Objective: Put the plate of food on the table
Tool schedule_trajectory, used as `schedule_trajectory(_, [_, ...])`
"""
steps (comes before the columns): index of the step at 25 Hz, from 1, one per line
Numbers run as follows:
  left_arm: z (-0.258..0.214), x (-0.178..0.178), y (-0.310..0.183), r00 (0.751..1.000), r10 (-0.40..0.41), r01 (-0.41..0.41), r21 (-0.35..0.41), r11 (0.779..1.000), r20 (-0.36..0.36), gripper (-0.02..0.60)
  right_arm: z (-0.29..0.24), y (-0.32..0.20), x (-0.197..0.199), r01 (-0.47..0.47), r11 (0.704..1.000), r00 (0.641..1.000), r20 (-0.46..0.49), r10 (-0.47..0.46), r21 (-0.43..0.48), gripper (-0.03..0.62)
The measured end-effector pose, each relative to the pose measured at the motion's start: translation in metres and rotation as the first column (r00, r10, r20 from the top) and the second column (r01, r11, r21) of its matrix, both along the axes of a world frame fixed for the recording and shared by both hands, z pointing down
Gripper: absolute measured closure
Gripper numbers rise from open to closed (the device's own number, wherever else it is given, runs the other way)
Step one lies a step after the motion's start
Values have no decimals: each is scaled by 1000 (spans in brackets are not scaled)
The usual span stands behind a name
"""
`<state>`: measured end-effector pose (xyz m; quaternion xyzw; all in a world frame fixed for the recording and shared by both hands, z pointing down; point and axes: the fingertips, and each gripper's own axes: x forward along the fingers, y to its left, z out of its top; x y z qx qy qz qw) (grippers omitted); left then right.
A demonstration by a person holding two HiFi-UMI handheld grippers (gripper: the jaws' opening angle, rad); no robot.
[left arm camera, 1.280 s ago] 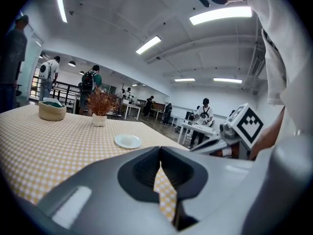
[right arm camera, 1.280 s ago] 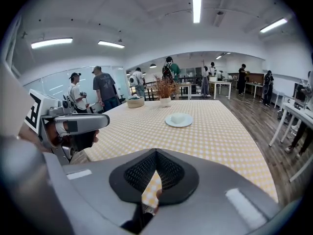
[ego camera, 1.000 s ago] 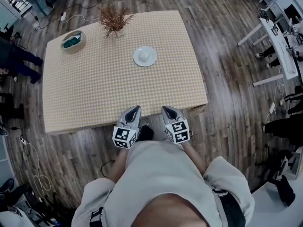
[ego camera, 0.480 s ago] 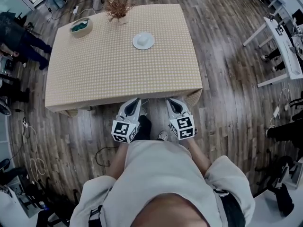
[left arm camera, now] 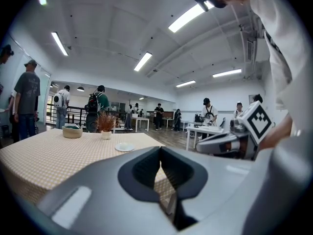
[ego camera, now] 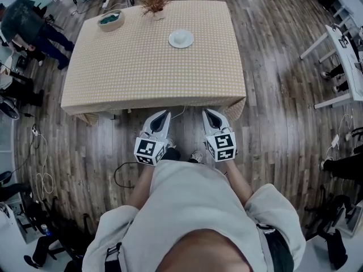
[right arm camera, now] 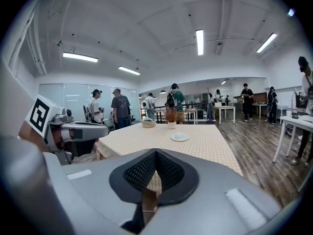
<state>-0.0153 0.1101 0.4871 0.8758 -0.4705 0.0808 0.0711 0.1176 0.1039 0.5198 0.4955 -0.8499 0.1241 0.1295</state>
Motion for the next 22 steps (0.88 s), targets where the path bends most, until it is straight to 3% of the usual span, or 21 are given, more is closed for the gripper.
schedule_trajectory(22, [-5, -46, -10, 998, 38, -38, -9, 999, -53, 572, -13, -12, -56, -50, 998, 999, 1, 50, -25, 597])
